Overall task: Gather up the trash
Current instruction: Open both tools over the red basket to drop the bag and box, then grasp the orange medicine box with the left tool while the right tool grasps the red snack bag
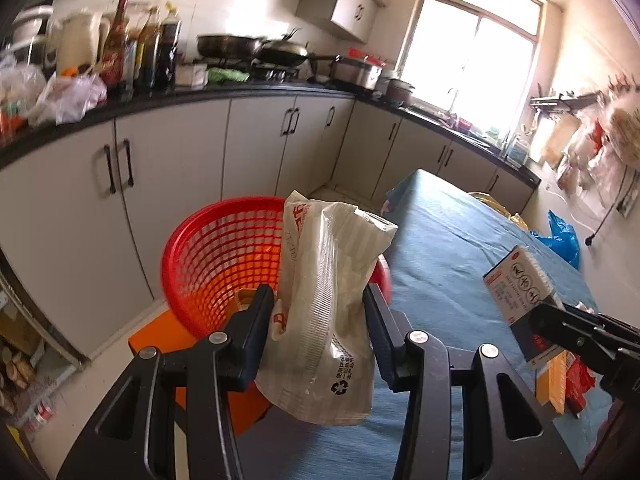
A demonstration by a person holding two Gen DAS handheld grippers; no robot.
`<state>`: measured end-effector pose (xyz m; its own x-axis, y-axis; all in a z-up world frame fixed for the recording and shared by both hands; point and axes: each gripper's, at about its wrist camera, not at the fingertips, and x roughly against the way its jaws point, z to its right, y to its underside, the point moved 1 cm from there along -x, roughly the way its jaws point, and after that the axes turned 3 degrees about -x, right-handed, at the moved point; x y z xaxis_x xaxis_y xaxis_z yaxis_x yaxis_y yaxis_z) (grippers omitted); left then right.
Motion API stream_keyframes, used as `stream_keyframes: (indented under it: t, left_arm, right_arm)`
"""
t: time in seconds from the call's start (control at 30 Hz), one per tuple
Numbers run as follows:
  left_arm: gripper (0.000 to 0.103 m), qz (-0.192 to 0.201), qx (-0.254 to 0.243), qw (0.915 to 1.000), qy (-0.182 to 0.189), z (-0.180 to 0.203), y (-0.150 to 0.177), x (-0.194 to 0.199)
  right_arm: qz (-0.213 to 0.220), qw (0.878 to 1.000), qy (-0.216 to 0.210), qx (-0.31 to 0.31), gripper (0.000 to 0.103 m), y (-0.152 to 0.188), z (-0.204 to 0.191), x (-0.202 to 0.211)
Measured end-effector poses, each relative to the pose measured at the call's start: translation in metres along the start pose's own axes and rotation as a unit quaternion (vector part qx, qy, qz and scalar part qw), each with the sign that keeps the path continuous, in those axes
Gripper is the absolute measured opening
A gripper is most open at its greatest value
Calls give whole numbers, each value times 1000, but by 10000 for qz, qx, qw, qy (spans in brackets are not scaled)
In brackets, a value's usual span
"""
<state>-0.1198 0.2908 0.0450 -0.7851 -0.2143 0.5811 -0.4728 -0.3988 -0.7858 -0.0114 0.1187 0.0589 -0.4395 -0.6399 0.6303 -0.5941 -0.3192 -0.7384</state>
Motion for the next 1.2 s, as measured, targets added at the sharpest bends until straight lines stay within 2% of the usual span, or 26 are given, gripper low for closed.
stream_keyframes:
  t: [0.17,0.43,0.47,0.53,0.6,0.73,0.9,1.07,1.2]
  left_arm:
    - [45,-93,164,9997,-145,-25,-8,-8]
    - [45,-40,212,9990,-393,-41,-26,-17]
    - [47,-20,203,9988,-450,-42,-29,-18]
    - [63,1,273,9983,-505,-47,-35,-21]
    - [65,49,373,9981,-481,-51,-39,-21]
    - [66,15,436,9984,-355,-51,-36,-17]
    - [66,75,58,9999,-128,-19,-18,-3]
    - [70,41,-624,9973,387,40,4,7]
    - [71,-202,-1179,9892,852,91,24,7]
  right_arm:
    - [-172,9996,-241,-33,38,-15,-13,-22]
    - [-377,9977,-538,-174,39,-49,-34,-71]
    - [-391,9974,-574,-164,39,-54,-37,-79]
    - [-431,9974,-557,-169,43,-60,-40,-90]
    - [-387,9977,-506,-242,44,-63,-37,-92]
    - [-249,9981,-466,-301,44,-55,-24,-76]
    - [-59,9983,-348,-474,44,-32,2,-35]
    - [101,9982,-104,-588,48,5,31,10]
    - [290,9963,302,-747,51,38,63,49]
